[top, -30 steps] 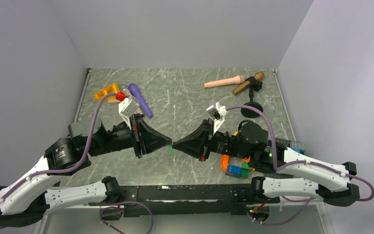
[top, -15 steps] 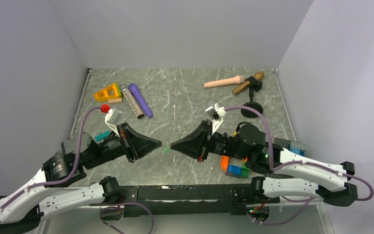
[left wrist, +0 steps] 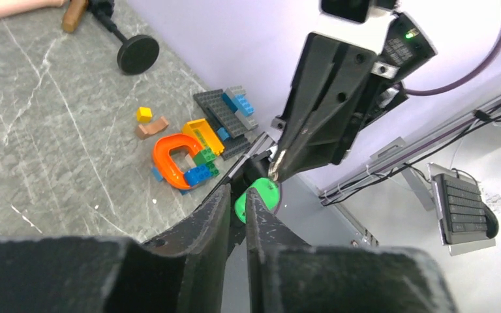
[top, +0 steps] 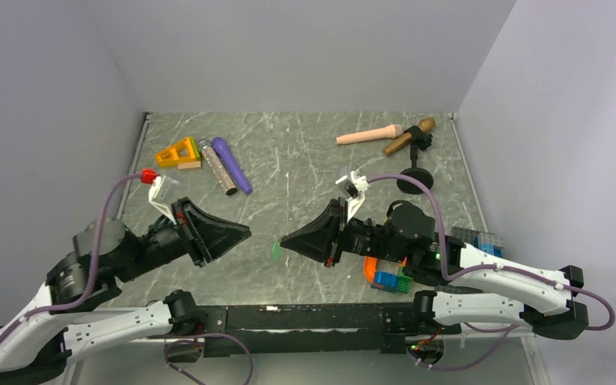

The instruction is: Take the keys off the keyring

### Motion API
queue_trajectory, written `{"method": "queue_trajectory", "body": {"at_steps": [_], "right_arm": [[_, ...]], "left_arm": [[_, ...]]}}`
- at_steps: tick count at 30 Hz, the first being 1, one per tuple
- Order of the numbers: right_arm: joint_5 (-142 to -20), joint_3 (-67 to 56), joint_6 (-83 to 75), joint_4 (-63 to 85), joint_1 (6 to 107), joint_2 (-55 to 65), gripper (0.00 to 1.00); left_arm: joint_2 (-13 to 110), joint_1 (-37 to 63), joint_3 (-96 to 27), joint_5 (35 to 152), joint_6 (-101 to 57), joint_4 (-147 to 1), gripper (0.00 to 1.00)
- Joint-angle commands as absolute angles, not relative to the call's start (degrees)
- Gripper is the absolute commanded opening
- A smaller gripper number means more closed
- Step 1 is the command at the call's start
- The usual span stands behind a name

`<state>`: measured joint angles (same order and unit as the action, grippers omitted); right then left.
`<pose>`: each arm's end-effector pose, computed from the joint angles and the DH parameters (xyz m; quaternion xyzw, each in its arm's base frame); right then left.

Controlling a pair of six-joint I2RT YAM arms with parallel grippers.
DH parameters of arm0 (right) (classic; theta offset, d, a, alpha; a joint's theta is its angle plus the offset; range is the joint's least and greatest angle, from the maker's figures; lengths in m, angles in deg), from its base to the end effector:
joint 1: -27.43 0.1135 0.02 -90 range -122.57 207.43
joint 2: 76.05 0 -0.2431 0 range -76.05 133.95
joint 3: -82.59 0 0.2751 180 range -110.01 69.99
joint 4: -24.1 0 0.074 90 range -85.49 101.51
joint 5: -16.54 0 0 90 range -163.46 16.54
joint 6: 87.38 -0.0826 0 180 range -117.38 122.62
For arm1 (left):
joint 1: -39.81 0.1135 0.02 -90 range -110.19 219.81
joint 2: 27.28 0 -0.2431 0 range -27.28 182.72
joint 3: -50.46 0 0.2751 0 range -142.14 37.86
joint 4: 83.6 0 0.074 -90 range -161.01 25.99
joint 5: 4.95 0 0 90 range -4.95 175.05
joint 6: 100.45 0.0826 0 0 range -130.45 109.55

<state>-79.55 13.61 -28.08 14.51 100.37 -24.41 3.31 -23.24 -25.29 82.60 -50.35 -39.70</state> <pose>0.0757 0.2764 0.4072 -0.2740 0.5982 0.6129 0.4375 0.0762 -0.1421 0.4357 0.1253 0.6880 -0.5498 0.4568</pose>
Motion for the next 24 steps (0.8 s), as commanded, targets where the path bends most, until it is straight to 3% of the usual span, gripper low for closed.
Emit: {"method": "queue_trajectory", "body": {"at_steps": [1,5,12,18,24], "right_arm": [[-80.68,10.37,-27.12,11.91,100.52,-24.93,0.0],[-81.84,8.8,-25.52,8.3,100.46,-24.79,0.0],[-84.57,7.33,-24.07,7.24,100.46,-24.83,0.0],[-86.19,6.11,-23.23,5.57,100.53,-24.81,0.0],[-86.12,6.44,-22.95,5.46,100.5,-25.84,0.0]], "left_arm": [[3.23,-23.32,-31.06,84.28,-44.25,-35.53,0.27],[7.1,-23.39,-35.63,88.45,-39.62,-31.47,0.41],[15.44,-23.35,-40.57,96.8,-35.79,-30.78,0.52],[20.69,-23.33,-42.25,102.65,-34.06,-31.07,0.45],[22.58,-23.34,-42.1,104.31,-34.69,-32.07,0.31]]}}
